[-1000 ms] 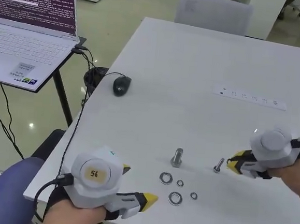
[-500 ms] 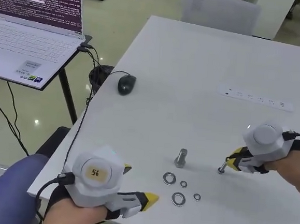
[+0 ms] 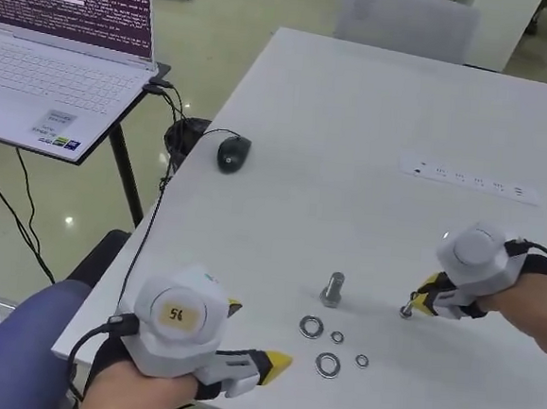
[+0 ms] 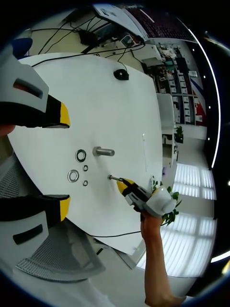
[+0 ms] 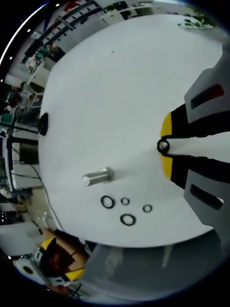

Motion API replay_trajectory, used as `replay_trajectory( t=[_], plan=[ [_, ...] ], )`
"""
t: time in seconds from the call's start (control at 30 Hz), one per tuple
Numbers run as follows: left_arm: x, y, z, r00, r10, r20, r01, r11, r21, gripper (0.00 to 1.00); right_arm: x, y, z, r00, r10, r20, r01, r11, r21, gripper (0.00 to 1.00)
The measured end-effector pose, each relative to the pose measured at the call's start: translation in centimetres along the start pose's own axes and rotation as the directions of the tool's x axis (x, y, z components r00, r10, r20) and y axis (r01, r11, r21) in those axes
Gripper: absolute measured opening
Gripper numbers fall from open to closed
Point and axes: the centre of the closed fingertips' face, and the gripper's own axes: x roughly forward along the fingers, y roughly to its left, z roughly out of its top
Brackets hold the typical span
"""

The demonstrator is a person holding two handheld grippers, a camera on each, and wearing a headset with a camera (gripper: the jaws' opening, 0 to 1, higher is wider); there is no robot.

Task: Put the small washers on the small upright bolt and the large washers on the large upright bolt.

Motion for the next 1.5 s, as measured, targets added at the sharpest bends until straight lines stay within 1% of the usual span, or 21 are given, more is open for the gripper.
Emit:
replay_trajectory(
  t=[0.13,0.3,0.4,0.47,0.57,0.63,0.77,0.8,0.87,0.9,0.93,1.0,1.07,1.1,1.13,1.17,1.2,1.23,1.27,1.37,1.5],
  plan=[
    [0.0,0.0,-0.1,1.0000,0.001,-0.002,-0.001,1.000,-0.002,0.55,0.8,-0.2,-0.5,0.9999,0.007,-0.014,-0.007,1.000,0.000,0.13],
    [0.0,0.1,-0.3,1.0000,0.001,-0.006,-0.001,1.000,-0.001,0.55,1.9,0.1,-1.2,0.9992,0.020,-0.036,-0.019,1.000,0.017,0.13],
    [0.0,0.1,-0.3,1.0000,0.001,-0.005,-0.001,1.000,-0.008,0.55,2.8,0.1,-1.6,0.9987,0.034,-0.038,-0.033,0.999,0.030,0.14],
    [0.0,0.1,-0.4,1.0000,0.000,-0.009,0.000,1.000,-0.002,0.55,3.0,0.2,-1.9,0.9983,0.039,-0.043,-0.037,0.999,0.035,0.14],
    [0.1,0.0,-0.2,1.0000,-0.002,-0.007,0.002,1.000,-0.004,0.55,3.3,-0.3,-2.1,0.9984,0.038,-0.042,-0.036,0.998,0.046,0.14],
    [0.1,0.0,-0.2,1.0000,-0.002,-0.009,0.002,1.000,0.000,0.55,3.1,-0.6,-2.1,0.9989,0.030,-0.035,-0.028,0.998,0.047,0.15],
    [0.1,0.0,0.1,1.0000,-0.002,-0.001,0.002,1.000,0.000,0.55,1.8,-0.8,-1.9,1.0000,0.006,-0.002,-0.006,0.998,0.058,0.18],
    [0.1,0.0,0.2,1.0000,-0.002,-0.001,0.002,1.000,0.001,0.55,1.3,-1.0,-2.1,1.0000,-0.009,0.004,0.009,0.997,0.076,0.19],
    [0.1,0.0,0.3,1.0000,-0.001,0.003,0.001,1.000,0.002,0.55,0.6,-0.7,-2.4,0.9996,-0.021,0.017,0.019,0.995,0.093,0.19],
    [0.2,0.0,0.3,1.0000,-0.002,0.005,0.002,1.000,0.000,0.55,0.1,-0.3,-2.6,0.9993,-0.029,0.023,0.026,0.993,0.112,0.19],
    [0.2,0.0,0.4,1.0000,-0.003,0.007,0.003,1.000,0.001,0.55,-0.1,0.1,-2.8,0.9991,-0.024,0.034,0.020,0.992,0.127,0.19],
    [0.3,-0.2,0.3,1.0000,-0.006,0.005,0.006,1.000,0.005,0.55,-0.3,1.2,-3.1,0.9991,-0.015,0.039,0.009,0.991,0.132,0.19],
    [0.3,-0.3,0.2,0.9999,-0.010,0.004,0.010,1.000,0.006,0.55,-0.3,2.4,-3.4,0.9994,0.002,0.033,-0.006,0.993,0.119,0.18],
    [0.3,-0.4,0.2,0.9999,-0.011,0.004,0.011,1.000,0.006,0.55,0.0,2.5,-3.5,0.9994,0.007,0.034,-0.010,0.993,0.115,0.18],
    [0.3,-0.4,0.1,0.9999,-0.012,0.004,0.012,1.000,0.007,0.55,0.2,3.0,-3.4,0.9992,0.014,0.037,-0.018,0.993,0.117,0.18],
    [0.3,-0.5,0.1,0.9999,-0.013,0.004,0.013,1.000,0.008,0.55,0.4,4.1,-3.3,0.9982,0.038,0.046,-0.042,0.994,0.104,0.18],
    [0.3,-0.5,0.1,0.9999,-0.013,0.004,0.013,1.000,0.008,0.55,0.7,4.7,-3.1,0.9979,0.046,0.046,-0.051,0.994,0.099,0.18],
    [0.2,-0.6,0.1,0.9999,-0.014,0.004,0.014,1.000,0.009,0.55,1.1,5.6,-3.0,0.9971,0.060,0.047,-0.064,0.995,0.083,0.18],
    [0.2,-0.6,0.1,0.9999,-0.014,0.003,0.014,1.000,0.010,0.55,1.3,6.3,-2.8,0.9959,0.077,0.048,-0.080,0.995,0.061,0.18],
    [0.1,-0.5,0.0,0.9999,-0.012,0.003,0.012,1.000,0.011,0.55,2.2,8.2,-2.2,0.9936,0.104,0.044,-0.105,0.994,0.040,0.18],
    [-0.2,-0.3,0.0,1.0000,-0.005,0.005,0.005,1.000,0.012,0.55,3.2,9.6,-1.3,0.9903,0.131,0.046,-0.132,0.991,0.004,0.18]
  ],
)
